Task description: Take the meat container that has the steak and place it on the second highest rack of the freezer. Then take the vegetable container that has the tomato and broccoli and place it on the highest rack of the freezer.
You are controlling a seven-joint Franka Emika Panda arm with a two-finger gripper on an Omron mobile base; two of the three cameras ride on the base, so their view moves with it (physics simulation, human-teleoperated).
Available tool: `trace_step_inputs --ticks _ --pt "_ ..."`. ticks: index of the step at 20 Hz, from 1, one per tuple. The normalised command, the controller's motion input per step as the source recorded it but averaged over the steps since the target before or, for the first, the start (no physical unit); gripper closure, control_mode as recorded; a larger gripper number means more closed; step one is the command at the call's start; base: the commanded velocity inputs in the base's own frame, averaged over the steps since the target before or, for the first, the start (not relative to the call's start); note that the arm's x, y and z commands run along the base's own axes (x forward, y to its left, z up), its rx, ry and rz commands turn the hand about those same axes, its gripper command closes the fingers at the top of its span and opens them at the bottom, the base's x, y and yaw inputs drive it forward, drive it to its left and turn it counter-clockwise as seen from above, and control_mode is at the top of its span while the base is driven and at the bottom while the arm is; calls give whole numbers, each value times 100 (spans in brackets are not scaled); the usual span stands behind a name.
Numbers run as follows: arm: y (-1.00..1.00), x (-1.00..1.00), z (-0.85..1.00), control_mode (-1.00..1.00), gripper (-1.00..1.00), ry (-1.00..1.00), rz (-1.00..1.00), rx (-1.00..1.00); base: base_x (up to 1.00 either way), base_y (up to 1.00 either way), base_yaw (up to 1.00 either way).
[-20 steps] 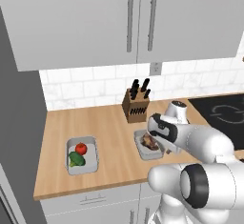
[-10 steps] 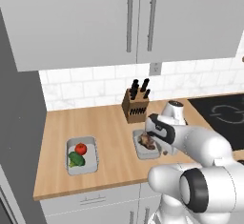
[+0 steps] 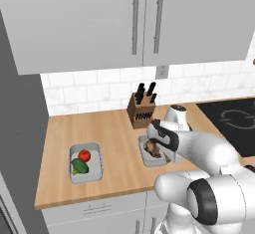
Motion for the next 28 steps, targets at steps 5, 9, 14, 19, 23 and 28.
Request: trace_step_inputs --ticks 5,9,14,19,23,28 --pt "14 -6 -76 -100 -100 0 -5 0 0 0 0" --pt "0 0 0 -100 -100 0 0 0 0 0 0" --pt "0 0 0 -100 100 0 0 0 0 0 0" --pt "0 0 0 -100 100 0 0 0 0 0 0" --pt "0 0 0 -100 100 0 0 0 0 0 0" --pt "0 0 -27 -100 100 0 0 0 0 0 0"
